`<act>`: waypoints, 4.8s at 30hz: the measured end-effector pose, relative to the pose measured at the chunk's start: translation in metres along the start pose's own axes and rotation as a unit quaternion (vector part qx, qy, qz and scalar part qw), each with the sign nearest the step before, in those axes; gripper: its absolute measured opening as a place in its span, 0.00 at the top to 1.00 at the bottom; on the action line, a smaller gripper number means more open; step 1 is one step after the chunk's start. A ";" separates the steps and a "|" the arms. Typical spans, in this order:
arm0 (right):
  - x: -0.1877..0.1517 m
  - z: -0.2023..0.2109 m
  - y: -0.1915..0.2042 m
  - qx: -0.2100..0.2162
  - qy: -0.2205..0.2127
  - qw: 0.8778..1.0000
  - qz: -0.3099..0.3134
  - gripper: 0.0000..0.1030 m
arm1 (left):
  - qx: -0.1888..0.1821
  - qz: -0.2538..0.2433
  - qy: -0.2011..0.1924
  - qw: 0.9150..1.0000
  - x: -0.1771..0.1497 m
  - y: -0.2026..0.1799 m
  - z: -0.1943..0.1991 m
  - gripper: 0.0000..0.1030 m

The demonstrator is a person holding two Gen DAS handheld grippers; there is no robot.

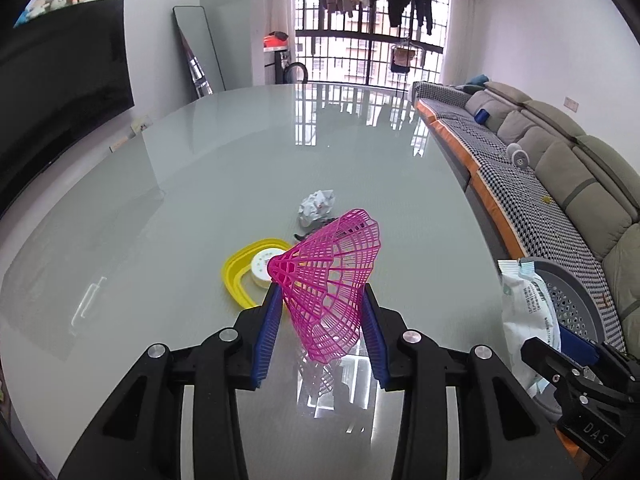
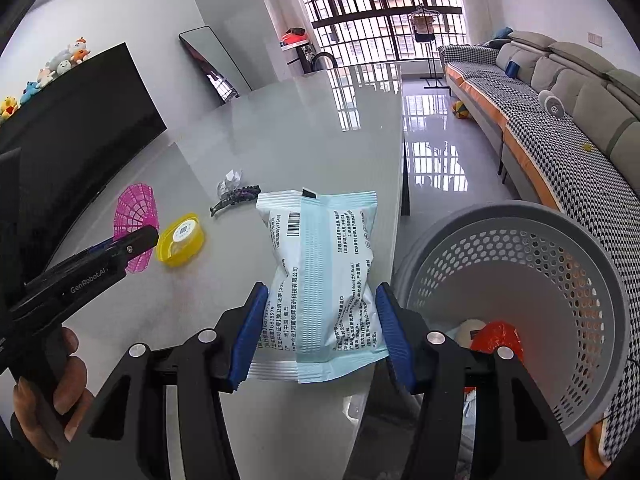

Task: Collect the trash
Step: 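Carry shuttlecock and snack bag over the wastebasket and open both tools, then move both tools back over the table toward the yellow container, then grasp the white round QR-code cap with the right tool and lift it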

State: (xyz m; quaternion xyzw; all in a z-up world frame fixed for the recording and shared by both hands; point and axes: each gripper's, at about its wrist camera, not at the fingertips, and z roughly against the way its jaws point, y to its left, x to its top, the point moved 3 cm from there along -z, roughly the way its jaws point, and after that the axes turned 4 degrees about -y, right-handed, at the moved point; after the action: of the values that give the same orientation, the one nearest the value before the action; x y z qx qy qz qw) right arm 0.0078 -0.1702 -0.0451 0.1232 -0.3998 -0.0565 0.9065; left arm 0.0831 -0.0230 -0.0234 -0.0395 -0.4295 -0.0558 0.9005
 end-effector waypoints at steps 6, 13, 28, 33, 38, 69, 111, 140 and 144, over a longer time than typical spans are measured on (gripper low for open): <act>-0.005 0.019 -0.022 -0.024 -0.007 1.000 -0.012 0.48 | -0.033 -0.024 -0.001 0.999 -0.002 -0.040 0.009 0.63; -0.011 0.044 -0.067 -0.055 -0.020 0.997 -0.044 0.48 | -0.073 -0.063 0.007 0.995 -0.008 -0.097 0.012 0.63; -0.027 0.069 -0.156 -0.112 -0.013 0.989 -0.098 0.48 | -0.136 -0.137 0.046 0.980 -0.028 -0.203 -0.002 0.62; -0.026 0.068 -0.173 -0.118 -0.013 0.987 -0.110 0.48 | -0.143 -0.152 0.056 0.976 -0.032 -0.220 -0.010 0.60; -0.029 0.064 -0.183 -0.118 -0.005 0.986 -0.116 0.48 | -0.149 -0.158 0.070 0.974 -0.037 -0.230 -0.017 0.56; -0.026 0.069 -0.179 -0.133 -0.014 0.985 -0.111 0.36 | -0.131 -0.124 0.050 0.982 -0.032 -0.206 -0.010 0.10; 0.038 -0.020 0.049 0.019 -0.018 0.998 0.063 0.34 | 0.073 0.036 0.013 0.997 -0.011 0.079 -0.005 0.07; 0.035 -0.144 0.188 0.041 0.080 0.981 0.174 0.60 | 0.112 0.095 0.023 0.989 -0.013 0.185 -0.031 0.07; 0.032 -0.152 0.188 0.038 0.088 0.981 0.171 0.60 | 0.106 0.098 0.023 0.989 -0.014 0.185 -0.030 0.07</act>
State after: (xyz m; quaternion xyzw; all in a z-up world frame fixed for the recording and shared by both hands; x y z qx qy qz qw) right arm 0.1427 0.0312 -0.0704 0.0915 -0.3351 0.1253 0.9293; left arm 0.1223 0.1573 -0.0569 0.0151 -0.4059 0.0776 0.9105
